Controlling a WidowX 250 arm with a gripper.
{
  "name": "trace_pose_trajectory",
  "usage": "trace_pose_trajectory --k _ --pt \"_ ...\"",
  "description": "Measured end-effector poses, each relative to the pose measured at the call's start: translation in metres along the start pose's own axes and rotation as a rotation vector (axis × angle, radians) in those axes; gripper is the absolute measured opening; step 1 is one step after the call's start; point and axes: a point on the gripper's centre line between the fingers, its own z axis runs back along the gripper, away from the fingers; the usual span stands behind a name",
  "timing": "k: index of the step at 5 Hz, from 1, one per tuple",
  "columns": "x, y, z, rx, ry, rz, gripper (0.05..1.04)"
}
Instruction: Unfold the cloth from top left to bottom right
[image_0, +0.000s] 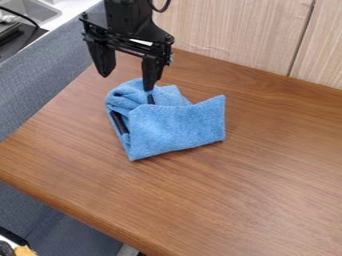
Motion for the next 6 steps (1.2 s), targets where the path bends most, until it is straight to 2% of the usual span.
trace_pose_trajectory --k 2,4,6 --pt "0.001 -0.001 -0.021 0.002 0.044 -0.018 1.001" --pt "0.007 -0.005 -0.035 -0.019 0.038 -0.069 1.001" --pt "0.006 -0.026 -0.054 -0.035 0.101 -0.127 0.993"
